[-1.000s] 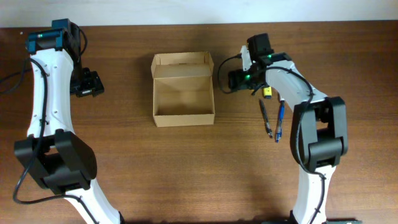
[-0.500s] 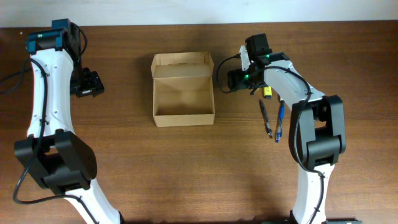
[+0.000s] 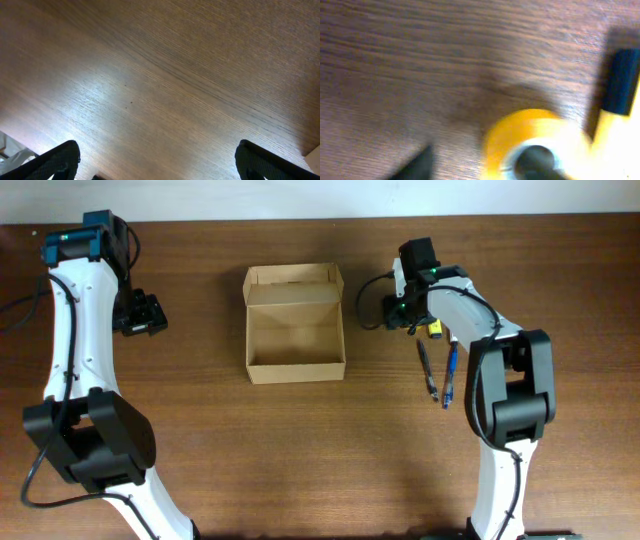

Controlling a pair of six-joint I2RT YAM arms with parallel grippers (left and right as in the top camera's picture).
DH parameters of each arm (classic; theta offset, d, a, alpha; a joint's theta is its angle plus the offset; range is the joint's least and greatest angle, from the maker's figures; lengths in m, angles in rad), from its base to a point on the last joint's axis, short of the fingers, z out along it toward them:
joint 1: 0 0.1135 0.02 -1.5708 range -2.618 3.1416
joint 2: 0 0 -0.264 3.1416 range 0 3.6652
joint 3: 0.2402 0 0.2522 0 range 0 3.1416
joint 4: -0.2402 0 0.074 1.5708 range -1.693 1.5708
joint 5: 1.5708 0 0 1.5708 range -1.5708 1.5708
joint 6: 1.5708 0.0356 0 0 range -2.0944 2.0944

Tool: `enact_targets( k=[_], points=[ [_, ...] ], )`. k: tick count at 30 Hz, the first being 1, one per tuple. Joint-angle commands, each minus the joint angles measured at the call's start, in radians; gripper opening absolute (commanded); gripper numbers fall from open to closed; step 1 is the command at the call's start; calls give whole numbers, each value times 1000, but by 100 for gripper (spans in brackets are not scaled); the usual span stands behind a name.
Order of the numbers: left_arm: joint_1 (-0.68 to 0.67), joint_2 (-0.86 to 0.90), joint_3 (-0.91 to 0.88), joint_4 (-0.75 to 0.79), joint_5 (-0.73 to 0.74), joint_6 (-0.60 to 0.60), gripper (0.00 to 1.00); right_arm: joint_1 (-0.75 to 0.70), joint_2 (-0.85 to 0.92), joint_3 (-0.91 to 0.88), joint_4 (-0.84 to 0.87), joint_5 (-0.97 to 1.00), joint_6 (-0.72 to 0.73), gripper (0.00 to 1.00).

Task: Pack container
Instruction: 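Reach the right gripper to the clear tape roll and grasp it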

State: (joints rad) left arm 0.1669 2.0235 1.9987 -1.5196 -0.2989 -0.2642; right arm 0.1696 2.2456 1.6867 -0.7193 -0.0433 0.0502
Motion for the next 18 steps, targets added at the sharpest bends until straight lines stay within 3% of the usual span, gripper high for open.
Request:
enact_targets(
  k=[1, 2, 8, 18],
  points=[
    [6, 8, -3, 2, 0, 8, 100, -6, 19, 2, -19, 11, 11, 24],
    [6, 8, -3, 2, 0, 8, 100, -6, 19, 2, -26, 11, 11, 18],
    [6, 8, -3, 2, 0, 8, 100, -6, 19, 2, -56, 14, 13, 4],
    [6, 8, -3, 2, 0, 8, 100, -6, -28, 87, -166, 10, 22, 4]
  ],
)
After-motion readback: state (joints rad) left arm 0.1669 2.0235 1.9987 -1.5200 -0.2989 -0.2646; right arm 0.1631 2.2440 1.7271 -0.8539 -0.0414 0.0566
